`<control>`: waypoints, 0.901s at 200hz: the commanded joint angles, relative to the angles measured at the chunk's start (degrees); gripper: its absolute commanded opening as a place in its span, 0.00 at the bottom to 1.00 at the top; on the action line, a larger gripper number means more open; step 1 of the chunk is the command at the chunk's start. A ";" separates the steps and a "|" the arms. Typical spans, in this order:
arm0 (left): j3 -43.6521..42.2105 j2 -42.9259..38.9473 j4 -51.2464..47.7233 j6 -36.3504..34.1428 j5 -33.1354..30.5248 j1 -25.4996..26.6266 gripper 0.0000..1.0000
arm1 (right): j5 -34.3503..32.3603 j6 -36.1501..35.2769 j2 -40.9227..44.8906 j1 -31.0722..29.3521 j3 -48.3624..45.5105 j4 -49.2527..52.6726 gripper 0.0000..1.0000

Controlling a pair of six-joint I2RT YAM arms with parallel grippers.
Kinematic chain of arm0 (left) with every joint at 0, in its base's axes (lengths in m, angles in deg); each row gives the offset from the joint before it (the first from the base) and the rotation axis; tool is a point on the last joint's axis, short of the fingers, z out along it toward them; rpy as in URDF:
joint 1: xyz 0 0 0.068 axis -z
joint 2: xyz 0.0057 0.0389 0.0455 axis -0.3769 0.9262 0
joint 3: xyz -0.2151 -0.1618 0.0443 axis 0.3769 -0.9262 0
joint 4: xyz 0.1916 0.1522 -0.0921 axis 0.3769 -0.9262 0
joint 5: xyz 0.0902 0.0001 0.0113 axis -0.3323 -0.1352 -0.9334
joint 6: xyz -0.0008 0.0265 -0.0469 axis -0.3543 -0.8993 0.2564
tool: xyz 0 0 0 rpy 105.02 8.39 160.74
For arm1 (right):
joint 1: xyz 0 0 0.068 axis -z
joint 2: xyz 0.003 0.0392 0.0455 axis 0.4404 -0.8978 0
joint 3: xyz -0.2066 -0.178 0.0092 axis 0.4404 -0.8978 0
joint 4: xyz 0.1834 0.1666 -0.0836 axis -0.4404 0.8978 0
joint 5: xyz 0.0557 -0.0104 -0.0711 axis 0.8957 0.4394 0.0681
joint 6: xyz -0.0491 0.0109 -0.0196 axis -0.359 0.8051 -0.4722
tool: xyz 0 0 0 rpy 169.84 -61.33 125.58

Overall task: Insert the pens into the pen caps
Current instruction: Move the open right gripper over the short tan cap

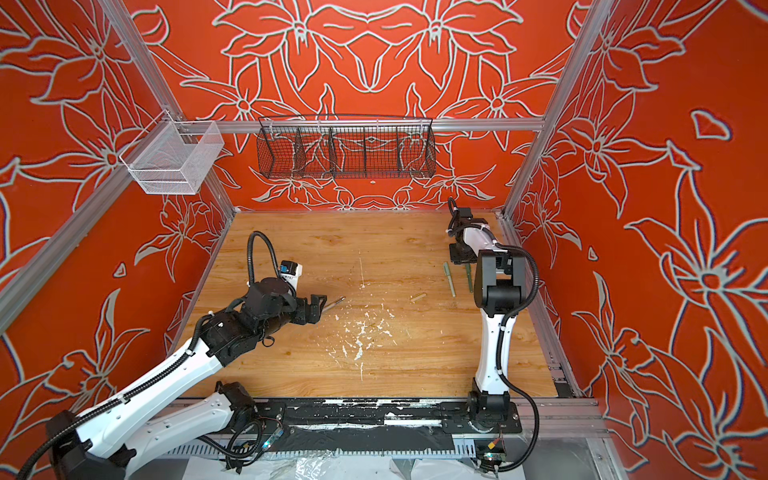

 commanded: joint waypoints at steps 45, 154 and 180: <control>6.46 0.31 -5.52 -2.62 2.98 -0.35 0.97 | 15.46 9.00 28.93 -4.42 -14.16 0.70 0.42; -2.69 -4.69 -0.58 -3.24 -3.90 -0.44 0.97 | 12.06 29.88 51.07 -29.46 -52.66 -16.36 0.44; -3.16 -4.79 -3.37 -2.54 -2.12 -0.48 0.97 | 12.39 31.18 47.74 -29.34 -55.91 -23.32 0.46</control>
